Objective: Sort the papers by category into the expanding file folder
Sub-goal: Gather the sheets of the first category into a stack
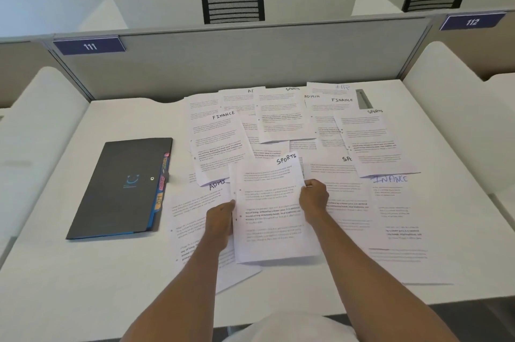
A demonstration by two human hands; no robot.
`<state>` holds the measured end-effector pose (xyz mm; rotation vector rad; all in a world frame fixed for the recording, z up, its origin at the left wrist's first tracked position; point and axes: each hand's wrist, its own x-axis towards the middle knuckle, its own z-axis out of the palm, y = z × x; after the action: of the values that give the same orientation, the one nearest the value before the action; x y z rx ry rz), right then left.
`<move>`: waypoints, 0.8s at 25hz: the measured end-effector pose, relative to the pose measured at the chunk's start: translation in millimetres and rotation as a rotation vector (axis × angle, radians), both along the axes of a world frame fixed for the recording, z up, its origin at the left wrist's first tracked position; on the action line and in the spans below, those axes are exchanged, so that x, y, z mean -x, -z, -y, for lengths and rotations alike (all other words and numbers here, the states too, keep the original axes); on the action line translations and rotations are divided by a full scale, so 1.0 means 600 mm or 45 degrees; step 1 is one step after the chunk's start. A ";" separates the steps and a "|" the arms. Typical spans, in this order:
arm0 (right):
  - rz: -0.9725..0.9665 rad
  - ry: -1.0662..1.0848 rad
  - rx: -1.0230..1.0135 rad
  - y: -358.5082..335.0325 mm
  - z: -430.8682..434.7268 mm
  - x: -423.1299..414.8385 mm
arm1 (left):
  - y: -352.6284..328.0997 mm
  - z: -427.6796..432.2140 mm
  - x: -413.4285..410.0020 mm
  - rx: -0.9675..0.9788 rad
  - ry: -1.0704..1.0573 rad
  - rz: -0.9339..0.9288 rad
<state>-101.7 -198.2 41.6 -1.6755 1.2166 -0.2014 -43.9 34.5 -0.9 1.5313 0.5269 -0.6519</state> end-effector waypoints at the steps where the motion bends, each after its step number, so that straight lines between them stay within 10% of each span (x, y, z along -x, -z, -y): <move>1: -0.008 -0.016 0.024 0.008 -0.002 0.001 | -0.005 -0.001 0.002 0.006 0.022 0.020; 20: 0.173 -0.329 0.160 0.035 -0.002 -0.082 | -0.044 0.019 -0.101 0.122 0.168 0.159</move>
<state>-52.5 -197.2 20.8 -1.8779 0.8923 -0.2316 16.4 22.8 25.4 1.5137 0.2977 -0.6681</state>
